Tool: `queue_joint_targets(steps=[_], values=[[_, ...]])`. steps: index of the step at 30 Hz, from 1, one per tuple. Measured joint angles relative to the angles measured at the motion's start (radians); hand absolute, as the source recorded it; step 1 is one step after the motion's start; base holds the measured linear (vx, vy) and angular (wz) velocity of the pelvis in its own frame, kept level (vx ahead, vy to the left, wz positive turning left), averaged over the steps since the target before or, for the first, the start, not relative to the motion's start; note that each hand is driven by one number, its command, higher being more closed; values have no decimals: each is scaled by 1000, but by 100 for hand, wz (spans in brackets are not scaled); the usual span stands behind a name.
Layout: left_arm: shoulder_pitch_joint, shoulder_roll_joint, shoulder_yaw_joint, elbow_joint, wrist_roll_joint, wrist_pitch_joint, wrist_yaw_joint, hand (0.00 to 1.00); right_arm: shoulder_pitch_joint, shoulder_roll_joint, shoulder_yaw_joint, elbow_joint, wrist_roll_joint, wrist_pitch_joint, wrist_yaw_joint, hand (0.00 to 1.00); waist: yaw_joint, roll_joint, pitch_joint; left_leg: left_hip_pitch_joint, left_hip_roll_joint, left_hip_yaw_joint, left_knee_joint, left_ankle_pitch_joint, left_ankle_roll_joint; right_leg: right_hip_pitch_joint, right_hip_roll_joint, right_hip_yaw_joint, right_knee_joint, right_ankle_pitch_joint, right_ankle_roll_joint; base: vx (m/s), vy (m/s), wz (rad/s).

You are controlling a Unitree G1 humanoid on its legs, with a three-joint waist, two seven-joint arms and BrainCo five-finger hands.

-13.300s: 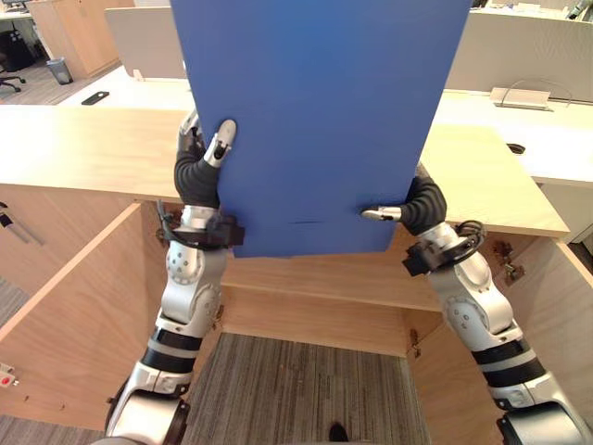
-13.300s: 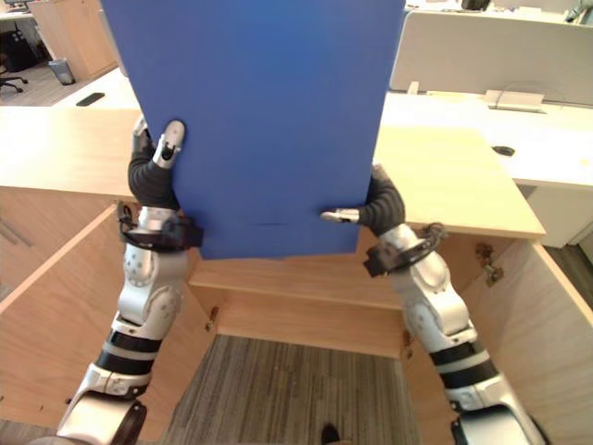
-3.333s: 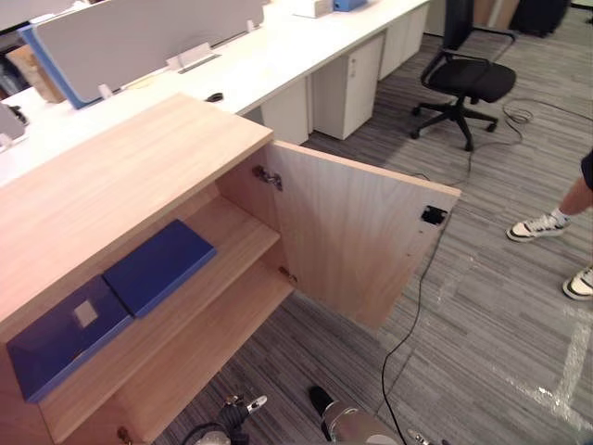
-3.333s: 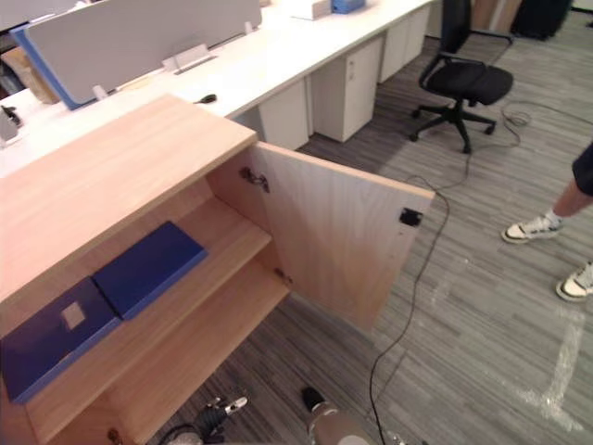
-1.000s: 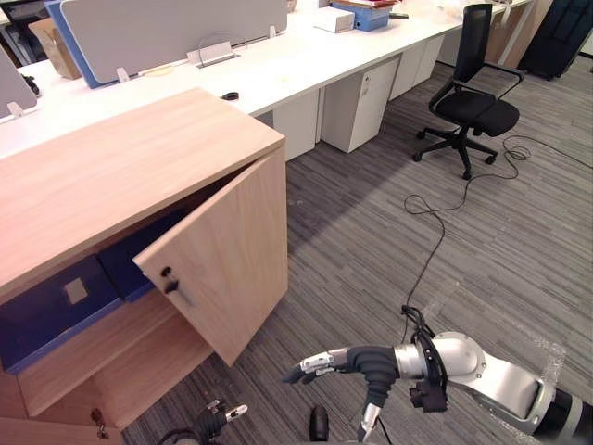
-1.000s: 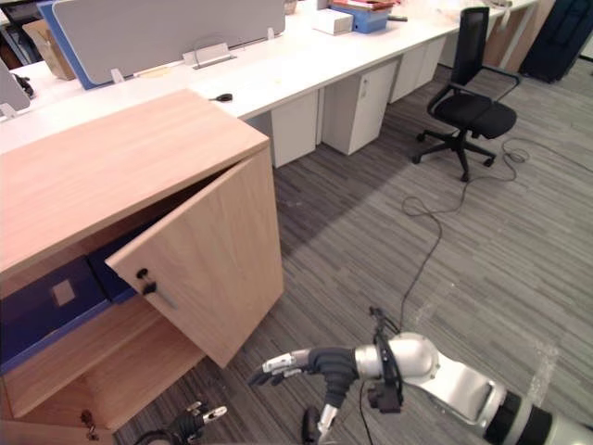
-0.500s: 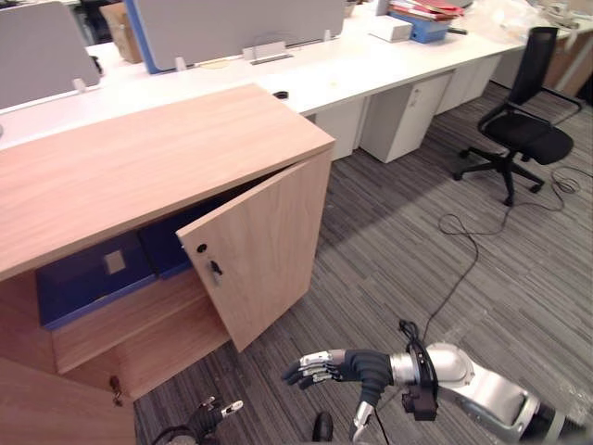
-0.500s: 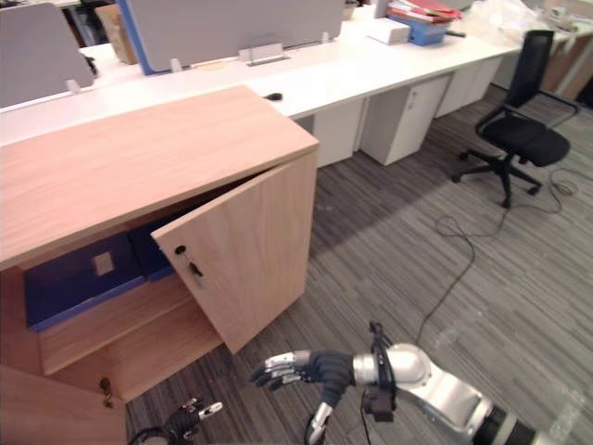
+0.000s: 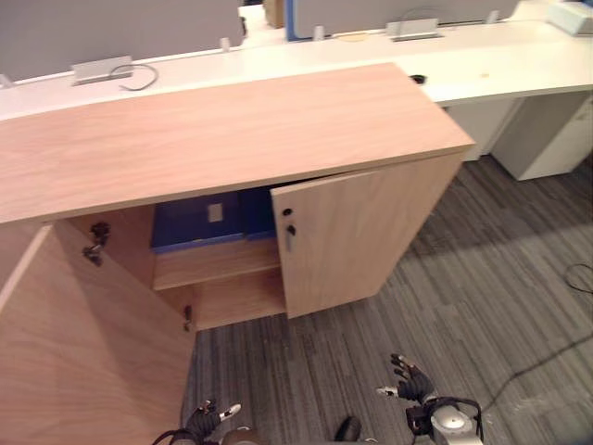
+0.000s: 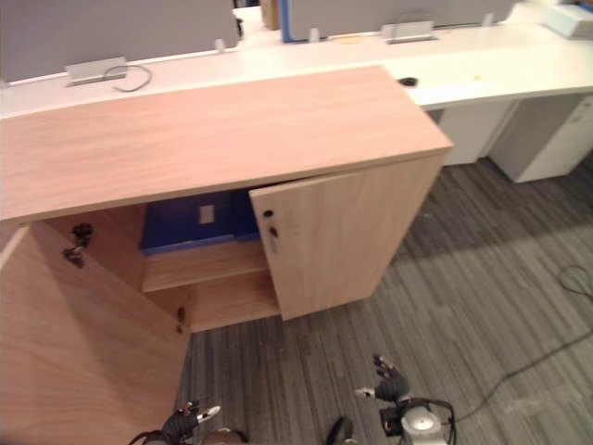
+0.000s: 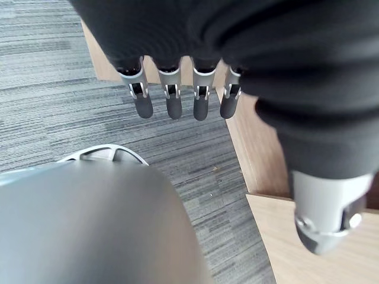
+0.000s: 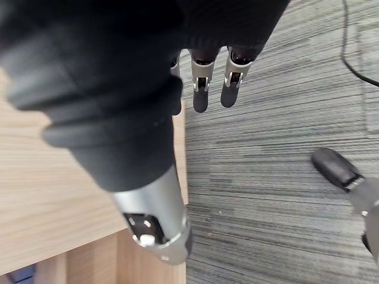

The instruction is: Walk over to the cabinet, pick up the folder, carry it to the office cabinet, place the folder inside the office cabinet, then close the office cabinet door

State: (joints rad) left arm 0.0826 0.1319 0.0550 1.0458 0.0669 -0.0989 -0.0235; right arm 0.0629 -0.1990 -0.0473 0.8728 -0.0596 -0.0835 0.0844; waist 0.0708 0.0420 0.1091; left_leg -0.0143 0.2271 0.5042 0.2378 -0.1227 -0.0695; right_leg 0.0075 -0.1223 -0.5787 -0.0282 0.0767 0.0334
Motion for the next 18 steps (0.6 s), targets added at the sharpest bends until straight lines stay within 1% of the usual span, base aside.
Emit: queue_joint_targets(steps=[1, 2, 3, 5, 6, 7, 8, 9, 10, 11, 12, 13, 14, 15, 16, 17, 18], values=[[0, 0, -1, 0, 0, 1, 3, 0, -7, 15, -12, 28, 2, 4, -12, 0, 0, 0, 0, 1, -10, -7, -10, 5, -8, 0, -10, -9, 5, 1, 5, 154, 168, 47], [-4, -1, -4, 0, 0, 3, 11, 0, -16, 44, -36, 81, 10, 11, -35, 0, -1, 0, 0, 0, -33, -24, -26, 8, -13, -1, -28, -27, 20, -5, 16, 123, 123, 40], [-5, -2, -5, 0, 0, 3, 16, 0, -22, 57, -49, 114, 18, 16, -43, 0, 0, 0, 1, 1, -43, -28, -29, 8, -13, -1, -42, -34, 33, -10, 23, 156, 155, 47], [-5, -6, -5, 0, -5, 4, 29, 0, -43, 87, -99, 220, 40, 32, -67, 0, 2, -2, 3, 25, -84, -38, -46, 6, -6, -4, -110, -50, 135, -57, 56, 166, 197, 39], [-5, -6, -5, 0, -8, 4, 31, 0, -43, 92, -118, 237, 40, 35, -72, 0, 2, -3, 3, 31, -95, -47, -48, 3, -1, -5, -130, -52, 170, -73, 60, 173, 272, 52], [-6, -6, -8, 0, -26, 4, 37, 0, -42, 99, -150, 261, 42, 43, -83, 0, -3, -6, 5, 40, -117, -70, -56, -2, 9, -16, -175, -51, 252, -102, 59, 137, 268, 62], [-10, -7, -15, 0, -33, 3, 42, 0, -41, 102, -189, 264, 53, 45, -98, 0, -10, -7, 9, 47, -135, -92, -65, -1, 16, -35, -215, -42, 338, -116, 53, 122, 263, 67], [-12, -6, -22, 0, -37, 3, 45, 0, -42, 103, -204, 264, 59, 44, -103, 0, -11, -5, 12, 51, -143, -109, -69, -1, 20, -43, -232, -25, 383, -119, 49, 66, 184, 68], [-12, 0, -34, -2, -40, 3, 50, 0, -41, 108, -222, 264, 83, 44, -109, 0, -14, -13, 15, 60, -152, -138, -80, 0, 26, -64, -249, 42, 460, -119, 47, 41, 112, 67], [-10, 5, -42, -10, -43, 2, 54, 0, -41, 116, -239, 265, 98, 43, -111, 0, -19, -17, 18, 70, -151, -170, -85, 2, 29, -82, -252, 110, 506, -133, 37, 48, 35, 99], [-13, 12, -47, -15, -47, 1, 59, 0, -39, 132, -254, 265, 128, 43, -116, 0, -29, -21, 19, 59, -142, -218, -79, 3, 30, -91, -206, 233, 514, -199, 24, 47, -60, 92], [-18, 12, -47, -15, -47, 1, 61, 0, -39, 138, -262, 265, 139, 42, -117, 0, -34, -23, 21, 51, -138, -242, -74, 3, 29, -92, -175, 290, 502, -224, 22, 52, -146, 106], [-29, 11, -48, -15, -50, -2, 62, 0, -38, 144, -280, 266, 165, 42, -118, 0, -36, -27, 29, 45, -138, -280, -71, 7, 24, -87, -117, 391, 459, -246, 18, 33, -221, 101], [-38, 12, -48, -15, -51, -8, 63, 0, -29, 150, -286, 267, 192, 42, -119, 0, -40, -38, 30, 25, -151, -321, -56, 7, 21, -73, -80, 473, 409, -245, 9, 19, -187, 102], [-41, 7, -48, -14, -51, -8, 64, 0, -26, 150, -296, 268, 208, 41, -119, 0, -47, -43, 32, 14, -158, -343, -55, 7, 16, -63, -80, 499, 415, -251, 9, -22, -184, 101], [-44, -10, -47, -13, -50, -10, 65, 0, -27, 154, -325, 268, 239, 40, -118, 0, -56, -32, 37, 7, -148, -378, -64, 17, 3, -71, -52, 564, 449, -256, 4, -22, -167, 91], [-45, -26, -47, -13, -50, -12, 66, 0, -26, 154, -341, 267, 245, 40, -118, 0, -62, -24, 31, 4, -132, -414, -79, 31, -11, -89, -22, 620, 499, -257, 4, -19, -202, 81]])
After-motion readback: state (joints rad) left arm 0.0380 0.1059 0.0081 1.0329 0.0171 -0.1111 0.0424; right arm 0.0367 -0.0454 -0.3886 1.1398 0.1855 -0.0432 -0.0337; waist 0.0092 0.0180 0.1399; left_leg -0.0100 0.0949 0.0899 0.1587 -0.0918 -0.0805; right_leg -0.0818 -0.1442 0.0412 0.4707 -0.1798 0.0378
